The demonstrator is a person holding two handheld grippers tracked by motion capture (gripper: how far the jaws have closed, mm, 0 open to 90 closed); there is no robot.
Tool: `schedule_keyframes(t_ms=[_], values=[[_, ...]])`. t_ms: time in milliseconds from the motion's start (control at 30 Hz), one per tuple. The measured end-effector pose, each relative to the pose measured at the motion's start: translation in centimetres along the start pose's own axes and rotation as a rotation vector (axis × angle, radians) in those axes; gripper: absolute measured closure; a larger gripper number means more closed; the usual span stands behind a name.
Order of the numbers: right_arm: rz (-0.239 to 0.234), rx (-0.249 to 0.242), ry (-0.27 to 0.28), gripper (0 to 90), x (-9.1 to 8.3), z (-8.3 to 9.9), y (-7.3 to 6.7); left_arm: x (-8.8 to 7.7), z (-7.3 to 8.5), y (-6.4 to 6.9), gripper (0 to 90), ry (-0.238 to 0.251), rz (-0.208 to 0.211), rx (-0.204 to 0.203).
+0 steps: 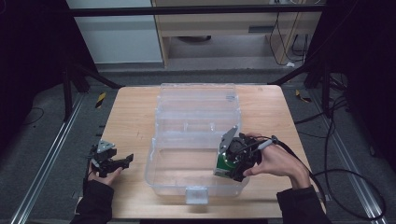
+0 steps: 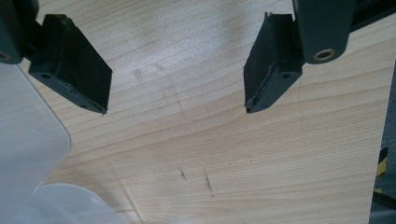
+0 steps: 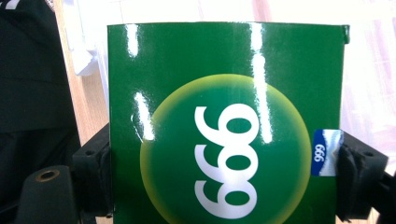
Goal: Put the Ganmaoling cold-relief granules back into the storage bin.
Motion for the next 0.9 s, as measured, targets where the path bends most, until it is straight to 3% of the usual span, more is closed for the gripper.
schedule_keyframes(t_ms=[167, 333, 900], values=[[-0.002, -0.016, -0.014, 16.0, 0.4, 0.1, -0.2, 0.0, 0.0, 0.0, 22.9, 0.001, 0.0, -0.001], [-0.015, 0.007, -0.02, 15.9, 0.8, 0.4, -0.4, 0.0, 0.0, 0.0, 23.0, 0.001, 0.0, -0.001], [-0.033, -0.001, -0.048, 15.7, 2.5, 1.3, -1.0, -0.1, 0.0, -0.1, 23.0, 0.002, -0.001, 0.0]])
Point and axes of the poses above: each handheld gripper's, and its own axes: x roughly forward along the jaws, z roughly out of its underside, y roughly to its right, the point moved 9 cm from there along x, roughly forward along the jaws, and after that the axes turned 12 degrees about z, right-handed, at the moved point
